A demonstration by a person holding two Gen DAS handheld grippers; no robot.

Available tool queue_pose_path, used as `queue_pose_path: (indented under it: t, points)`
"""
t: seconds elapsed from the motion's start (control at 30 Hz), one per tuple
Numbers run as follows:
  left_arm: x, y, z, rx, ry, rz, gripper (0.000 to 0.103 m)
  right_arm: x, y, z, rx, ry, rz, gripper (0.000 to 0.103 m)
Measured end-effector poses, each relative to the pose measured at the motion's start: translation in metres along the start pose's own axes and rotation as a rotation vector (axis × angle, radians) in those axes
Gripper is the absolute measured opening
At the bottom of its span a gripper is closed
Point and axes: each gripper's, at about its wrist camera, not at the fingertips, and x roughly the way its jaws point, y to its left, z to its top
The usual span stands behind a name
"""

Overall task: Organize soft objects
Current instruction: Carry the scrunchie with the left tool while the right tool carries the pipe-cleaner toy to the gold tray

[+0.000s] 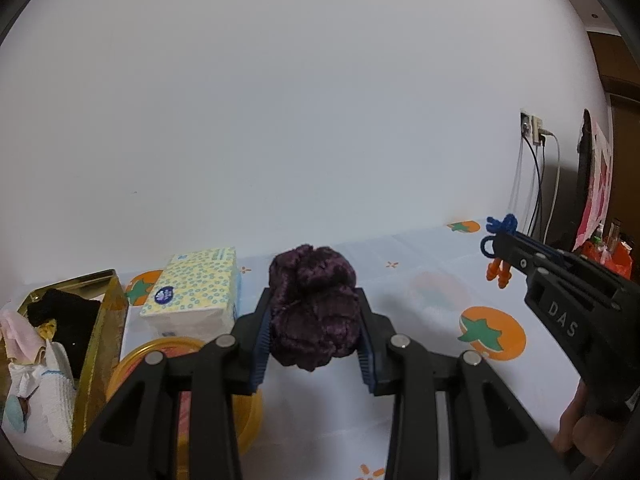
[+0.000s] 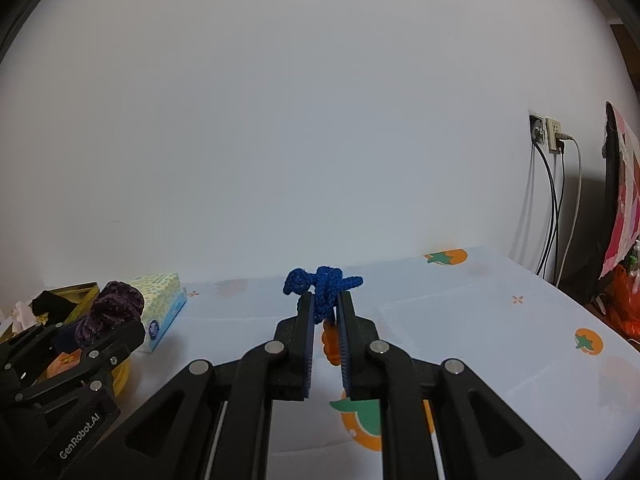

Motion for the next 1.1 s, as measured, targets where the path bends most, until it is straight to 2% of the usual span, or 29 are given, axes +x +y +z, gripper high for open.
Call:
queue_pose_path:
  t: [0.27, 0.57, 1.1]
  points:
    - [-0.010, 0.008, -0.003, 0.004, -0.001, -0.006, 0.035, -0.014, 0.013, -0.006, 0.006, 0.000, 0.014, 0.012]
    - [-0.024, 0.017, -0.008, 0.007, 0.000, -0.007, 0.035, -0.030, 0.035, -0.013, 0.012, 0.007, 0.067, 0.012]
    - [-0.049, 0.053, -0.012, 0.014, -0.012, -0.023, 0.035, -0.037, 0.072, -0.019, 0.029, 0.029, 0.146, 0.012]
